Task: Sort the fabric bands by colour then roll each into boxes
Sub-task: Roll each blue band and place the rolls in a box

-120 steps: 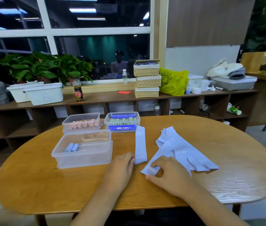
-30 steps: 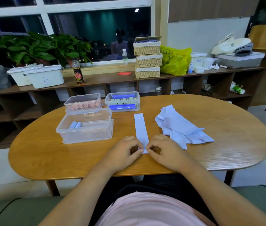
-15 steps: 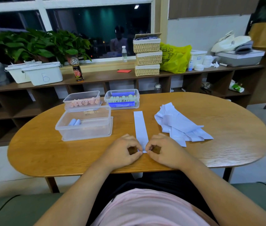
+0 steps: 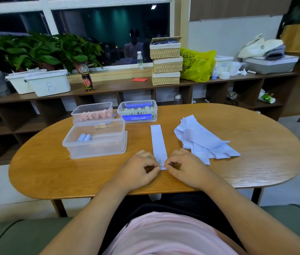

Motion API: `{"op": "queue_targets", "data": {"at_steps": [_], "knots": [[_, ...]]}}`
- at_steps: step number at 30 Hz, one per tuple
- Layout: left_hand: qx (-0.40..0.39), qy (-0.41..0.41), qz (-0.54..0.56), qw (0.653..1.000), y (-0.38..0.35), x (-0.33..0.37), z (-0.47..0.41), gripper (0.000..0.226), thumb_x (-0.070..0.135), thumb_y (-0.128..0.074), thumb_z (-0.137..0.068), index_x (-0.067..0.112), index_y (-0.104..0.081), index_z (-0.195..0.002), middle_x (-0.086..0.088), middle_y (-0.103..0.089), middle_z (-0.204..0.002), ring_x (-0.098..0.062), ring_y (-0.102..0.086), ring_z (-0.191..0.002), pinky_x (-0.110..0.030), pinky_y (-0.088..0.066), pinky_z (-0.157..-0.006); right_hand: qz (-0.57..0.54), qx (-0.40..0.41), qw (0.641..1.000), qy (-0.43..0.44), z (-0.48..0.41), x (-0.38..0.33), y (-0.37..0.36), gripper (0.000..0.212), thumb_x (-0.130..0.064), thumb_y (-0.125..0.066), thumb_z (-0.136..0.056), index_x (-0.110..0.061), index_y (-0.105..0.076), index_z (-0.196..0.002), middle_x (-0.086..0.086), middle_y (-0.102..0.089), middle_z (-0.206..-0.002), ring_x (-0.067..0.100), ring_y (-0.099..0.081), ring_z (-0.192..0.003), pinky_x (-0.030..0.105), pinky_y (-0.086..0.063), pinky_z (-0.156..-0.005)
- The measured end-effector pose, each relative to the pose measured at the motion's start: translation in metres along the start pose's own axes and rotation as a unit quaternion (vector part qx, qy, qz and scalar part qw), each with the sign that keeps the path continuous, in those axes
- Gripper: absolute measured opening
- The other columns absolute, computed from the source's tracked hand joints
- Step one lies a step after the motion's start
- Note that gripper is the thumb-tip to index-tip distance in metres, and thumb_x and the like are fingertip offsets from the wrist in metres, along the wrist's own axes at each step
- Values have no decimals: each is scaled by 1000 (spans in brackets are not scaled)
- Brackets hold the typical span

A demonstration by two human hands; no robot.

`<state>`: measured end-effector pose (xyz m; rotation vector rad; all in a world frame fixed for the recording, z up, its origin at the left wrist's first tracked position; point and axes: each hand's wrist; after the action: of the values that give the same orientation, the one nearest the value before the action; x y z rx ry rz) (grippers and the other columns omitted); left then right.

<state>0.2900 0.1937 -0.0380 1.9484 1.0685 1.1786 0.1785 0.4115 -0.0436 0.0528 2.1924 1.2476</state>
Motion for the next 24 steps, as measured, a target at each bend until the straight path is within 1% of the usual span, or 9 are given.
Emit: {"op": "queue_targets", "data": {"at_steps": [5, 8, 11, 17, 19, 21, 24], "knots": [[-2, -9, -50, 999, 1, 3, 4, 28, 48, -58, -104, 35, -82, -110, 22, -67, -102, -4, -54, -103, -36, -54, -83, 33, 11, 999, 11, 1, -4, 0, 14, -39, -62, -103, -37, -76, -105, -21, -60, -101, 4, -52, -100, 34, -52, -86], [5, -11, -71, 997, 1, 4, 5, 31, 49, -56, -104, 35, -82, -112, 21, -68, -106, -3, -53, -105, -34, -54, -83, 33, 8, 999, 32, 4, -4, 0, 16, -29, -63, -102, -34, -76, -110, -23, -60, -107, 5, -53, -104, 29, -50, -90], [2, -8, -92, 996, 1, 3, 5, 33, 48, -54, -105, 34, -82, -114, 20, -69, -110, -1, -52, -107, -31, -53, -86, 48, -9, 998, 44, 4, -5, 0, 21, -21, -64, -100, -35, -78, -108, -23, -63, -108, 3, -53, -105, 31, -51, -91], [-18, 8, -114, 993, 0, 3, 4, 40, 49, -49, -107, 30, -76, -129, 18, -69, -123, -2, -52, -114, -29, -51, -93, 52, 2, 998, 30, 3, -4, 0, 27, -20, -60, -97, -35, -75, -115, -23, -66, -109, 2, -53, -104, 33, -52, -91], [-24, 15, -110, 994, 0, 3, 3, 39, 48, -49, -106, 30, -72, -131, 18, -66, -125, -2, -51, -112, -30, -50, -94, 51, 6, 998, 24, 3, -3, 0, 28, -20, -60, -97, -33, -74, -117, -23, -65, -110, 3, -52, -104, 33, -51, -93], [-13, 28, -93, 995, 0, 2, 3, 35, 43, -53, -105, 29, -68, -133, 18, -64, -125, -2, -51, -113, -30, -50, -95, 56, 6, 998, 23, 2, -2, -1, 29, -20, -59, -97, -33, -73, -119, -24, -64, -112, 3, -51, -105, 32, -50, -95], [7, 40, -82, 996, 1, 2, 3, 33, 35, -56, -103, 29, -65, -135, 18, -61, -128, -1, -50, -118, -25, -48, -97, 64, 2, 998, 18, 1, 0, -3, 30, -22, -59, -99, -33, -72, -123, -23, -63, -117, 3, -49, -108, 31, -49, -98]]}}
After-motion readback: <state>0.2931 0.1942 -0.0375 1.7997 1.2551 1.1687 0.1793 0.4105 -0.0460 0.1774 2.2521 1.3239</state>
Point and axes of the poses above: each hand's wrist, its own z-axis away from the middle knuckle, its own y-axis out of the back of the hand, x = y × z
